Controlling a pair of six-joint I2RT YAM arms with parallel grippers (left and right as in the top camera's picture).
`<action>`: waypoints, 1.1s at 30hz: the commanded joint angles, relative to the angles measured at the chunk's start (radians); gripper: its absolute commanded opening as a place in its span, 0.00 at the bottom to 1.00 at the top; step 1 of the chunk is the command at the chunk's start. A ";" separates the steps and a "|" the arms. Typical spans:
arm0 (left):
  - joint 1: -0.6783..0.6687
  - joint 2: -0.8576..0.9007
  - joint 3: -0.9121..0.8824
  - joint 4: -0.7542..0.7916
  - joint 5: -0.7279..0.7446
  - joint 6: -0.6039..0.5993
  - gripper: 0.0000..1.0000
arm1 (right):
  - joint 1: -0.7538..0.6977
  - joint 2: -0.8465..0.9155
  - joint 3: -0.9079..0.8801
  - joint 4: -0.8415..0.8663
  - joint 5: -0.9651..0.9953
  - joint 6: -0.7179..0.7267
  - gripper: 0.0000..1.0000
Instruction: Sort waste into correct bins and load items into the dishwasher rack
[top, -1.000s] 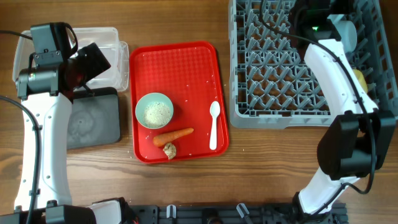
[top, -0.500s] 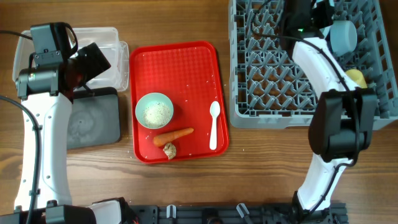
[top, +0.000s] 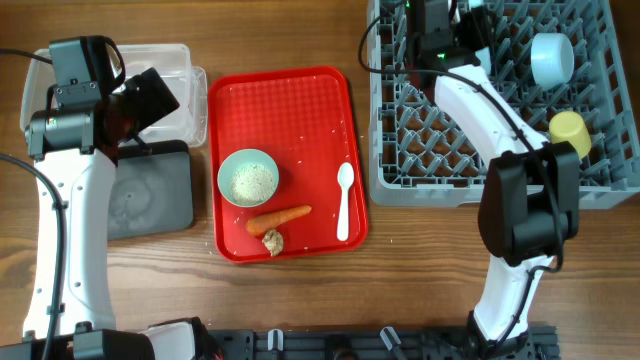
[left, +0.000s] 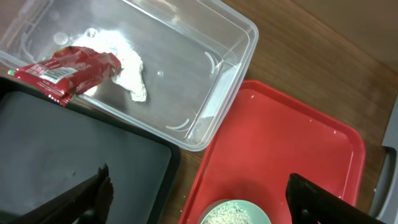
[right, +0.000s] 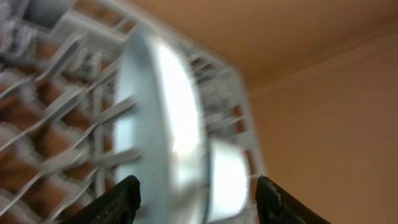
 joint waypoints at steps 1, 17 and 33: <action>0.002 -0.005 0.008 -0.001 0.043 -0.011 0.92 | -0.005 -0.103 0.004 -0.086 -0.358 0.204 0.63; -0.196 0.037 -0.055 -0.009 0.138 -0.011 0.91 | -0.005 -0.292 0.004 -0.306 -1.180 0.231 0.67; -0.401 0.167 -0.158 -0.089 0.138 -0.011 0.92 | -0.008 -0.278 0.003 -0.430 -0.752 0.274 0.59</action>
